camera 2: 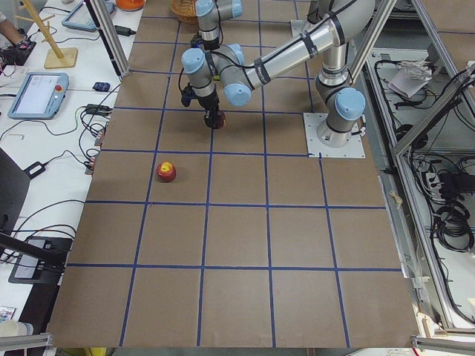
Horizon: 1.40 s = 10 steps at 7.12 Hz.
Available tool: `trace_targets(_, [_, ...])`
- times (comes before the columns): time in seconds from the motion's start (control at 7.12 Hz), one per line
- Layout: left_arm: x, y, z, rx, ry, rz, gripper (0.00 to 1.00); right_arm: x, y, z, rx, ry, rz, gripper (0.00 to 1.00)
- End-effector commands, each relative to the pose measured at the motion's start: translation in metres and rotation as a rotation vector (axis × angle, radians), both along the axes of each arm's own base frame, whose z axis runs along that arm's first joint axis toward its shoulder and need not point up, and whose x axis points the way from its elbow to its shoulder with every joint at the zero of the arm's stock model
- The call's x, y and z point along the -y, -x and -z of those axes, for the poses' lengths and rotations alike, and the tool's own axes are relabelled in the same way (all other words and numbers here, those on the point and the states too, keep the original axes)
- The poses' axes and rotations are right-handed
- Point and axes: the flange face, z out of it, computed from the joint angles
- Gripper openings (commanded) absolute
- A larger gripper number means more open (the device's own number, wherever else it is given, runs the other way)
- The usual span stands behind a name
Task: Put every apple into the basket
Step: 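Carry the purple apple to center with left while right lifts green apple to basket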
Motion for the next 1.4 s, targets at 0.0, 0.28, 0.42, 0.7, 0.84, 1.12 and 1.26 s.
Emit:
trace_targets(0.0, [0.002,0.095,-0.001,-0.005,0.028,-0.147,0.0,0.002,0.008,-0.017,-0.003,0.011,0.009,0.0])
trace_targets(0.28, [0.0,0.134,0.012,-0.08,0.018,-0.267,0.0,0.0,0.046,-0.073,-0.026,-0.031,0.045,0.0])
trace_targets(0.42, [-0.001,0.163,0.015,-0.093,0.036,-0.265,0.0,0.009,0.095,-0.1,-0.042,-0.036,0.102,0.0])
trace_targets(0.7, [-0.013,0.275,0.044,-0.159,0.138,-0.279,0.0,0.047,0.248,-0.142,-0.051,0.016,0.214,0.0])
trace_targets(0.84, [-0.028,0.31,0.077,-0.155,0.096,-0.305,0.05,0.065,0.332,-0.16,-0.057,0.061,0.242,0.0])
trace_targets(1.12, [-0.038,0.332,0.099,-0.173,0.046,-0.29,0.73,0.087,0.435,-0.187,-0.145,0.136,0.113,0.0])
trace_targets(1.26, [-0.033,0.33,0.09,-0.178,0.061,-0.295,1.0,0.093,0.468,-0.179,-0.187,0.121,0.064,0.0])
